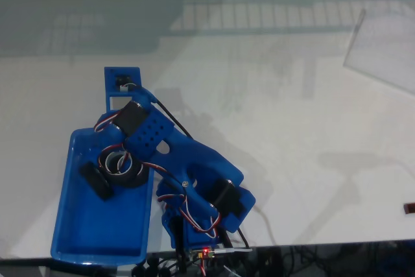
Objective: Grasp all tape and put them in the bin.
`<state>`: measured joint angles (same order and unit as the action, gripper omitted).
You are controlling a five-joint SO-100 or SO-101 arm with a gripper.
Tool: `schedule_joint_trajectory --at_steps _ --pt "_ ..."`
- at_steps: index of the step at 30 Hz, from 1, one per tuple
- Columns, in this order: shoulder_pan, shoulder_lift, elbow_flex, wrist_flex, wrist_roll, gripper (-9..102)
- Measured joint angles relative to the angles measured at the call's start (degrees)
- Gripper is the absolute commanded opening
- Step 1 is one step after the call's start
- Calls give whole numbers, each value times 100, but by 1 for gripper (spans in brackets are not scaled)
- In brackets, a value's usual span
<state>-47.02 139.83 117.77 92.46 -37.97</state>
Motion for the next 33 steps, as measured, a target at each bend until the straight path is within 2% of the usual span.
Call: schedule_joint_trajectory --at_steps 5,10,16,21,23,25,33 --pt "334 141 9 -457 211 30" --pt "1107 501 404 -1617 659 28" --pt "2461 1107 1503 -3691 1538 25" --pt "3700 1415 2549 -5678 2540 9" --pt "4069 1600 2839 -6144 2848 5" --pt "4386 1828 3094 -6416 3120 0" --pt "4825 2795 4131 -6574 3516 0"
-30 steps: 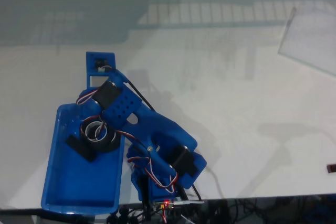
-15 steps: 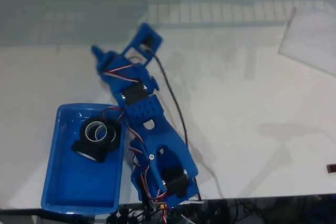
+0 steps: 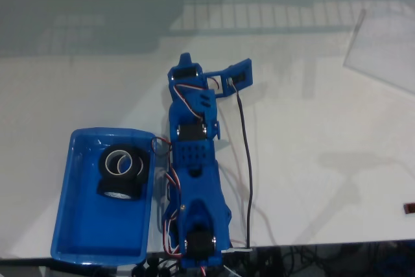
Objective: Grasp all tape and put them in the bin.
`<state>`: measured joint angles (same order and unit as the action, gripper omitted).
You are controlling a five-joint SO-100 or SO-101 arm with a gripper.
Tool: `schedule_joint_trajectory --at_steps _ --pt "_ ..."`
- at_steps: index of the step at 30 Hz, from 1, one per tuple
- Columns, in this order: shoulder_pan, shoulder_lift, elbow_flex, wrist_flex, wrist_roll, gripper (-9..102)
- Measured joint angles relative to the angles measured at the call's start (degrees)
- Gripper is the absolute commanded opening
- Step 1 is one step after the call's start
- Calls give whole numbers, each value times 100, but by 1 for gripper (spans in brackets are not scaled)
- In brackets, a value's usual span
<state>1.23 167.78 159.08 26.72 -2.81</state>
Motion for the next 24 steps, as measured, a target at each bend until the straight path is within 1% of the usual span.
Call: schedule_joint_trajectory --at_steps 8,14,19,24 --pt "176 703 1002 123 -272 0" --pt "299 1178 1477 167 -483 0" --pt "316 1670 1591 642 -554 0" --pt "316 2145 1591 1336 -615 0"
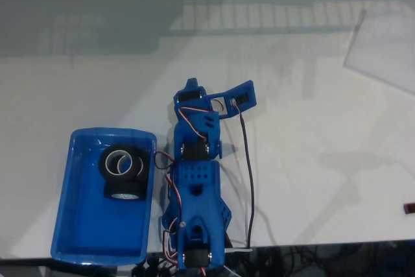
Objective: Grasp all tape and put them in the bin.
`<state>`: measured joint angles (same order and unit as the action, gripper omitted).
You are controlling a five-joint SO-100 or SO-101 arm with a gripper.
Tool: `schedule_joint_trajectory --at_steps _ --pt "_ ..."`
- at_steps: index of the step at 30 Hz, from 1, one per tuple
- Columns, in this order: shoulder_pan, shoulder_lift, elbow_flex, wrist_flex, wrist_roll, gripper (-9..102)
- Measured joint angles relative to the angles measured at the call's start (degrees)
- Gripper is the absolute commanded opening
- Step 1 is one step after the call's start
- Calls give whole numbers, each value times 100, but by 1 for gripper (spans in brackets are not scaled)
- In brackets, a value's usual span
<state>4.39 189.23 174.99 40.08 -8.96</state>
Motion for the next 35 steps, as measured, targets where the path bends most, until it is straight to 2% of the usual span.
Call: schedule_joint_trajectory --at_steps 10,35 --pt "0 35 0 510 -88 0" --pt "44 35 0 589 18 0"
